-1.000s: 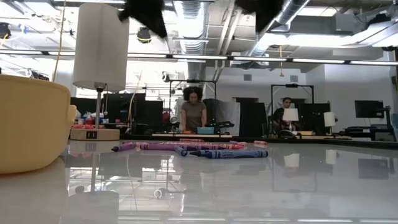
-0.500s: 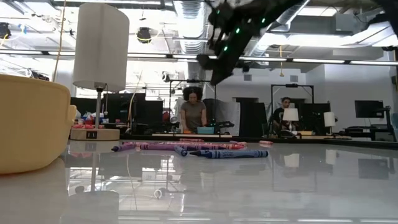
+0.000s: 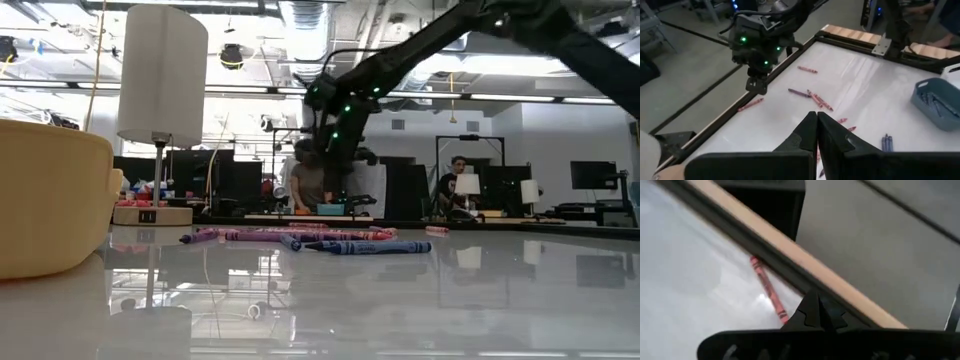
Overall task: Sort crayons
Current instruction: Put the red crayon into the blue bin
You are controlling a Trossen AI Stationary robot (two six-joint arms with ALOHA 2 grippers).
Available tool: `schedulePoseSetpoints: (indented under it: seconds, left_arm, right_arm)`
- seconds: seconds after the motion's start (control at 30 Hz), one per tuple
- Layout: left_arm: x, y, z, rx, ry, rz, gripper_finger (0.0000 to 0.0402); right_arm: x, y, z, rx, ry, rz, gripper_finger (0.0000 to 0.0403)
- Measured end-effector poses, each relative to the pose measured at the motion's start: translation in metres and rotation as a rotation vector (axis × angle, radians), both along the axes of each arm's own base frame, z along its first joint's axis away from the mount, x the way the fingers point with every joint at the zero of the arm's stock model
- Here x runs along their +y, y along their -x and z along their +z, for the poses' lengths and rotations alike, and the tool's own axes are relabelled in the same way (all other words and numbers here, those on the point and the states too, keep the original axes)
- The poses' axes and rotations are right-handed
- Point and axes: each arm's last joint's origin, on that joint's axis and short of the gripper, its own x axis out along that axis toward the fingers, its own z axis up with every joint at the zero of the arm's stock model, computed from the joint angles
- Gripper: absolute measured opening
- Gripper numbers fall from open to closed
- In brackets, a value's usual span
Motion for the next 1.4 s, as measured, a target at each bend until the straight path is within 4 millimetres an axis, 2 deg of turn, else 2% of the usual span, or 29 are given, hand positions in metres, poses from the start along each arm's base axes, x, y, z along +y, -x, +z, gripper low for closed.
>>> schedulePoseSetpoints:
  seconds: [0.1,0.33,0.7,0.9,1.23,1.4]
  left_arm:
    - [0.001,0.001,-0.002,0.01,0.007,0.009,0.0]
    - [0.001,0.005,-0.005,0.026,0.022,0.021,0.0]
    - [-0.005,0.009,-0.006,0.009,0.038,0.019,0.0]
    - [-0.006,0.01,-0.005,-0.003,0.054,0.018,0.0]
    - [-0.006,0.01,-0.006,-0.003,0.062,0.016,0.0]
    - [-0.007,0.009,-0.006,-0.002,0.079,0.008,0.0]
  right_arm:
    - [-0.006,-0.01,-0.004,0.03,-0.043,0.023,0.0]
    - [-0.014,-0.025,-0.028,0.105,-0.123,0.062,0.0]
    - [-0.022,-0.022,-0.033,0.11,-0.151,0.06,0.0]
    - [-0.026,-0.025,-0.051,0.107,-0.175,0.07,0.0]
    - [-0.026,-0.023,-0.041,0.132,-0.203,0.22,0.0]
    - [-0.027,-0.023,-0.035,0.19,-0.192,0.389,0.0]
